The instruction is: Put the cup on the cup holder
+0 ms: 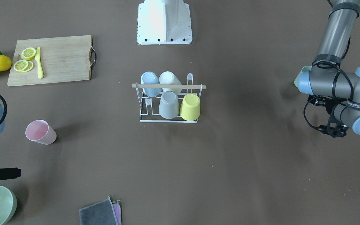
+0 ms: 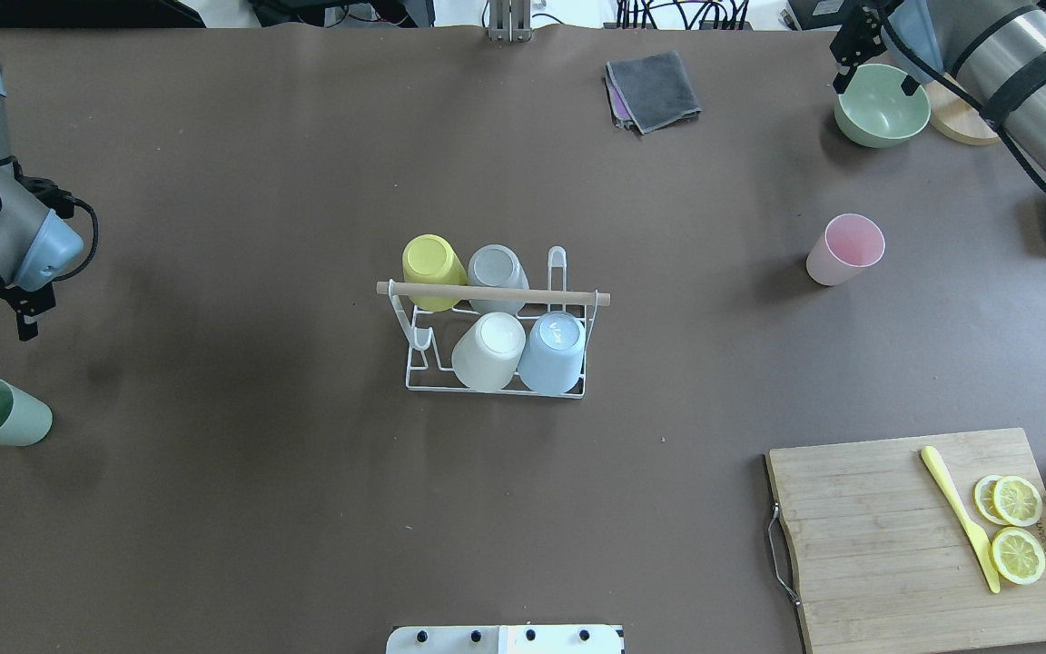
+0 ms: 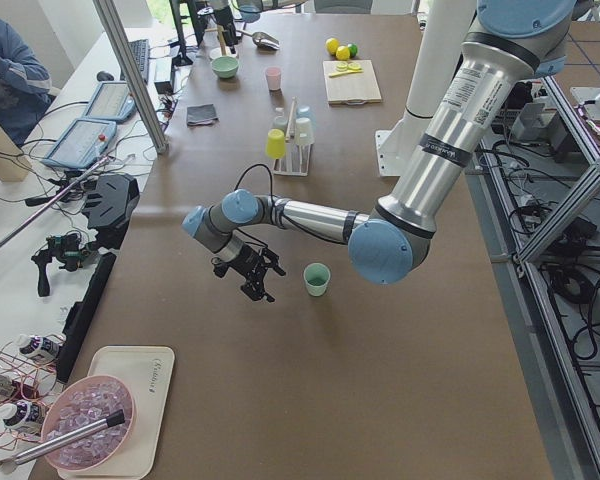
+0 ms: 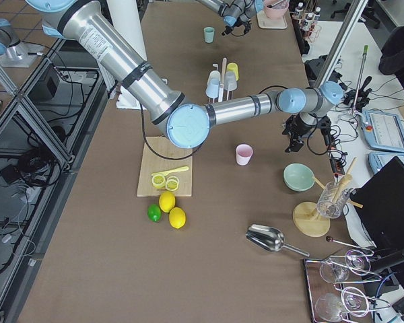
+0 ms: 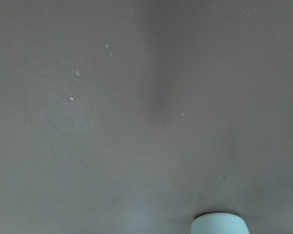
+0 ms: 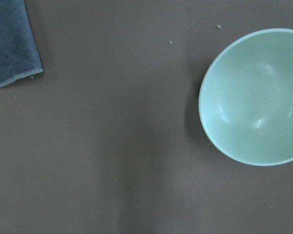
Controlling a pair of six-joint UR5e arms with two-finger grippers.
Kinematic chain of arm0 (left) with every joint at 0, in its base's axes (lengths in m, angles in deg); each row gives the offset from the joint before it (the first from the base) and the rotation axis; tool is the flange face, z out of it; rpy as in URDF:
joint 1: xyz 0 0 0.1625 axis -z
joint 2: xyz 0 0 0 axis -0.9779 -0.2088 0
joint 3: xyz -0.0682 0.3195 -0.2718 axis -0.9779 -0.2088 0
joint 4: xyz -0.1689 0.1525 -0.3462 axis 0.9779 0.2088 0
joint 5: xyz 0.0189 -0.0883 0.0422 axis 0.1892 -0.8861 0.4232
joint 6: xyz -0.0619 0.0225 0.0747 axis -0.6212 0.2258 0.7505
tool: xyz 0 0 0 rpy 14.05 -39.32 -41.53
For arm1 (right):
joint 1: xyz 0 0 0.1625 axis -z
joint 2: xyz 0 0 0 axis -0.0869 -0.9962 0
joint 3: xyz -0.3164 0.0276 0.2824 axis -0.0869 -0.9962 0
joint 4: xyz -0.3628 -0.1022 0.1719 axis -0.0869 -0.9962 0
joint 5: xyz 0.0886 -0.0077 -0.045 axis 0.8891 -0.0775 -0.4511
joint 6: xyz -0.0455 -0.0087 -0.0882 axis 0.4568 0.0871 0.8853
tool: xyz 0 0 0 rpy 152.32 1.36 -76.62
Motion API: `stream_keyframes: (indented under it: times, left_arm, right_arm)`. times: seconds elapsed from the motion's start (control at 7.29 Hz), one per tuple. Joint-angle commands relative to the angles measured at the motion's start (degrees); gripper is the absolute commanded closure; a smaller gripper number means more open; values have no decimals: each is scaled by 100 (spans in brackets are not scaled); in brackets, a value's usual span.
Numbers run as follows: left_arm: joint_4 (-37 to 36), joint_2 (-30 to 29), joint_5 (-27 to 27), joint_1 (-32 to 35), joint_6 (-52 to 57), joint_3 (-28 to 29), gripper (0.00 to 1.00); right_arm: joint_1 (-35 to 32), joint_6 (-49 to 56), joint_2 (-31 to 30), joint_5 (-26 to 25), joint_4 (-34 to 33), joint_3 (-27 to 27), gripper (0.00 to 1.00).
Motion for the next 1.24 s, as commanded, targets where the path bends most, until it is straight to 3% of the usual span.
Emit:
stream_keyframes:
  times: [0.0,0.14,0.41,0.69,0.96,1.1]
  left_arm:
    - [-293,-134,15,-58,6,26,2]
    - [-781,-318,15,-93,153,35,2]
    - [-830,-328,15,-294,340,148,2]
    - [-839,-600,452,-654,340,517,2]
    - [-883,-688,1021,-865,348,545,2]
    - [-927,-697,1173,-875,340,545,2]
  right_arm:
    - [213,750,313,-39,-24,-763,0]
    - [344,805,471,-31,-225,-897,0]
    - [512,1015,595,-65,-743,-924,0]
    - [767,2146,622,-476,-1182,-1003,0]
    - [776,2570,762,-514,-1735,-1143,0]
    - [820,2964,824,-792,-1791,-1379,0]
